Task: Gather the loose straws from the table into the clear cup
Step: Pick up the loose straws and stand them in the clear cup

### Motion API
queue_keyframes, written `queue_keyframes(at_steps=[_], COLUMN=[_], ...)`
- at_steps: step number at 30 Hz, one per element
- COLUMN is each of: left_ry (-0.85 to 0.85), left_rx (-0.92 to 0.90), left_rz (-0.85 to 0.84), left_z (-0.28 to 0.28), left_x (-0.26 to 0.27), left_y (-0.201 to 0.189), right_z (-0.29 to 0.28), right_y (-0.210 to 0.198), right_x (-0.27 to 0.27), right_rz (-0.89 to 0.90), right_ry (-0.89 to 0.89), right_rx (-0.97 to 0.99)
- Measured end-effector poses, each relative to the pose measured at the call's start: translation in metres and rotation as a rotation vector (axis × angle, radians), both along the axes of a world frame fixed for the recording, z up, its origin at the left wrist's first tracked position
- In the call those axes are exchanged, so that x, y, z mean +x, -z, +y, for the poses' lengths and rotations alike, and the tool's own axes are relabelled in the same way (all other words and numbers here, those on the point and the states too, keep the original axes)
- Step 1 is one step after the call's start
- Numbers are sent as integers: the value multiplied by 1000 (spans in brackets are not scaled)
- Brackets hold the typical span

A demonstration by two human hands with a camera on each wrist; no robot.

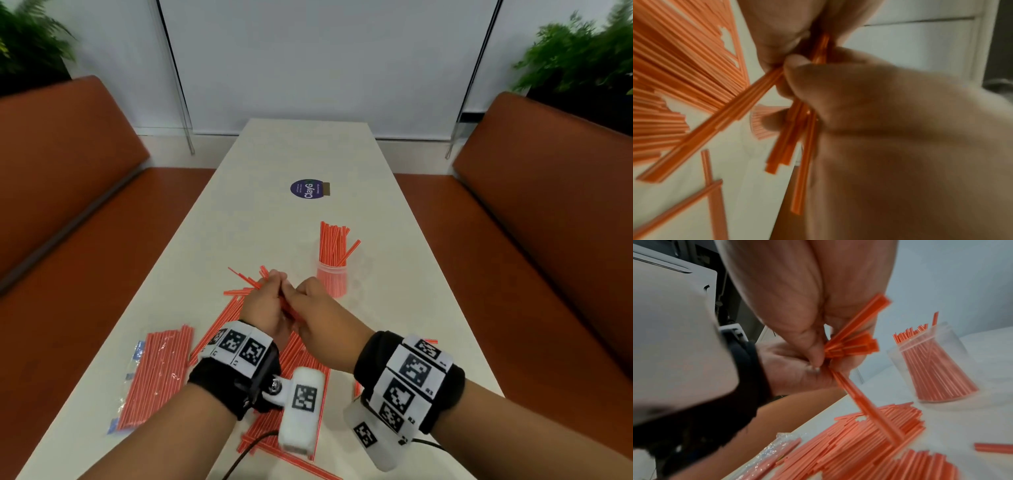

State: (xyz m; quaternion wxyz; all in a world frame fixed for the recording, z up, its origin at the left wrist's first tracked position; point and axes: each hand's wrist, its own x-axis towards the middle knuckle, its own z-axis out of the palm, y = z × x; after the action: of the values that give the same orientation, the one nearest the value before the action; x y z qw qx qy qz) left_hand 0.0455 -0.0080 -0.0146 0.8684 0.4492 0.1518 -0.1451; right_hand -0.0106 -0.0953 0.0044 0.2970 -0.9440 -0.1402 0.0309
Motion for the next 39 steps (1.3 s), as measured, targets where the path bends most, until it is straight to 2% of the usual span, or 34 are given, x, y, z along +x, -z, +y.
queue_keyframes(at_steps=[3, 5, 8, 10, 12, 13, 17, 19, 21, 23, 26, 29, 32, 35, 36, 39], left_ry=[-99, -155, -180, -166, -132, -114, -90, -52, 25, 145, 333, 461, 468, 385, 352, 298], left_rx=[-161, -256, -297, -282, -232, -204, -180, -206, -233, -203, -107, -15, 72, -10, -38, -140], left_rz=[21, 6, -39, -73, -110, -126, -133, -88, -54, -50, -47, -45, -31, 31, 62, 133], left_z=[6, 12, 17, 14, 6, 0, -10, -7, -3, -1, -4, -13, -12, -2, 3, 17], left_x=[7, 13, 19, 18, 13, 9, 3, 4, 4, 1, -7, -15, -15, -13, -10, -1], left_y=[1, -1, -6, -9, -9, -9, -6, -4, -1, 0, 3, 1, 1, 3, 5, 9], right_z=[-8, -19, -29, -34, -34, -34, -30, -31, -34, -36, -31, -26, -25, -46, -57, -77], right_y=[0, 1, 4, 7, 5, 3, 4, 8, 5, -7, -36, -48, -47, -38, -31, 0], right_x=[-10, -19, -29, -29, -27, -25, -18, -18, -20, -13, 10, 28, 30, 22, 18, 1], right_rz=[-47, 10, 309, 559, 721, 759, 774, 750, 648, 441, 175, 213, 314, 235, 223, 376], right_ry=[100, 193, 335, 391, 363, 319, 204, 206, 184, 187, 166, 91, 37, 197, 276, 403], right_rx=[110, 185, 473, 825, 1124, 1178, 1182, 1084, 731, 401, 327, 349, 289, 351, 275, -309])
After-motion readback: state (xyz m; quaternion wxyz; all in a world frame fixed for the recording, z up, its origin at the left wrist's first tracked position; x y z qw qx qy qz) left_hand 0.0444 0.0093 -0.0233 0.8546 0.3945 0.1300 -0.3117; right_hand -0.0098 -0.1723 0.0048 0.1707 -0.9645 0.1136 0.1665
